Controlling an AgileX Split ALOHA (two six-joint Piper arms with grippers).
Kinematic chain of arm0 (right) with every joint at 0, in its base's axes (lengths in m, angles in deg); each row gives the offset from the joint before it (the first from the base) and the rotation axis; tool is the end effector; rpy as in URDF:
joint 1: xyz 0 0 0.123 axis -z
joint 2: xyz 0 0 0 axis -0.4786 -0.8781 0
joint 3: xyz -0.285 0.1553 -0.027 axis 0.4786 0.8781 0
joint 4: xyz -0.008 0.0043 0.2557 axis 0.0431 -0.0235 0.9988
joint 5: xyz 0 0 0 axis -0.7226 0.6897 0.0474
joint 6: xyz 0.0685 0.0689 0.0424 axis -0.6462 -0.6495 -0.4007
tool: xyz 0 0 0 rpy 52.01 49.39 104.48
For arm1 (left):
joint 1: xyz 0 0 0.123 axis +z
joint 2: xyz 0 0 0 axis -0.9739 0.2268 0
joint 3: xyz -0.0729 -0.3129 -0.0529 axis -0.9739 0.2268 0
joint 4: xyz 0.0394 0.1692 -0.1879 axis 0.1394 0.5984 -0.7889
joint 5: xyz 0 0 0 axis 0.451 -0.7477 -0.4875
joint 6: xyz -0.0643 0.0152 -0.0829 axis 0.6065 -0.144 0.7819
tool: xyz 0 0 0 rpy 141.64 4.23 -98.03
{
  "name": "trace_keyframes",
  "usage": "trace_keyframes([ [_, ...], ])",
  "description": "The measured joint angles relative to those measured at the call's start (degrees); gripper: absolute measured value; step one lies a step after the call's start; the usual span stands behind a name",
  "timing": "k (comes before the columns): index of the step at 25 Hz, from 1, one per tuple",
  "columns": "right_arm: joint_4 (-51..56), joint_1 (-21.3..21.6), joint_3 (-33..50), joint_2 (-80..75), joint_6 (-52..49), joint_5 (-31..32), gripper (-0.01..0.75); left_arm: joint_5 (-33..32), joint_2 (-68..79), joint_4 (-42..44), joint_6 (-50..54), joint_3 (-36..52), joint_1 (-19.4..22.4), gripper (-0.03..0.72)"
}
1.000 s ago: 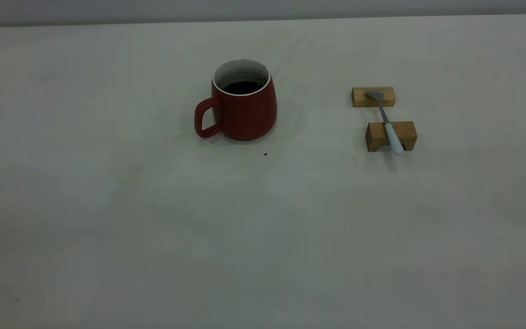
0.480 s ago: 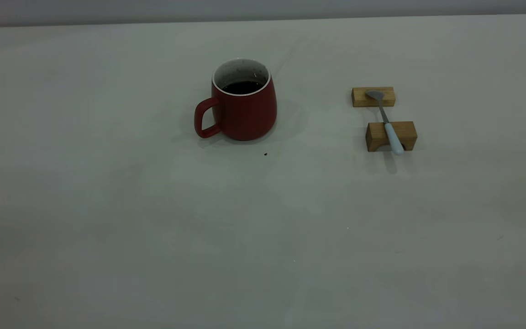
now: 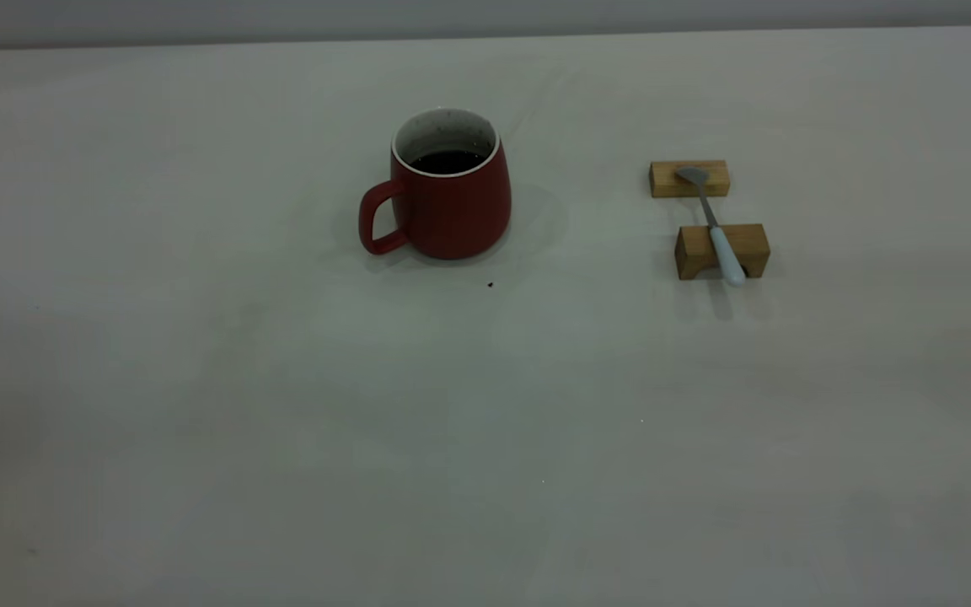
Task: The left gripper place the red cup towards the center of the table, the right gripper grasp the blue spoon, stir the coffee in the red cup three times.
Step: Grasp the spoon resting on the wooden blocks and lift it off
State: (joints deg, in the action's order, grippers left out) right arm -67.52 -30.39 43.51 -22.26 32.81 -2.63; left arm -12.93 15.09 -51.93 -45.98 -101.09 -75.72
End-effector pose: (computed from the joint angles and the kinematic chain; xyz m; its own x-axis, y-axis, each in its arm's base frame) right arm -0.0026 0.0121 0.2645 -0.6638 0.0079 -0.7478 -0.0983 0.9903 0.0978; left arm -0.0334 0.0003 0.2614 -0.5125 0.0047 -0.8587 -0.0203 0.9996 0.0176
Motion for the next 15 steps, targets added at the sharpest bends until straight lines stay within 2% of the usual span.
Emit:
trace_keyframes([
  [3, 3.8, 0.0, -1.0, -10.9, 0.4, -2.4, 0.473, 0.0, 0.0, -0.1, 0.0, 0.0, 0.0, 0.551],
  [8, 8.4, 0.0, -3.8, -30.9, 5.0, -7.7, 0.600, 0.0, 0.0, -0.1, 0.0, 0.0, 0.0, 0.551],
  [15, 22.0, 0.0, -9.5, -54.4, 18.8, -19.1, 0.621, 0.0, 0.0, -0.1, 0.0, 0.0, 0.0, 0.551],
])
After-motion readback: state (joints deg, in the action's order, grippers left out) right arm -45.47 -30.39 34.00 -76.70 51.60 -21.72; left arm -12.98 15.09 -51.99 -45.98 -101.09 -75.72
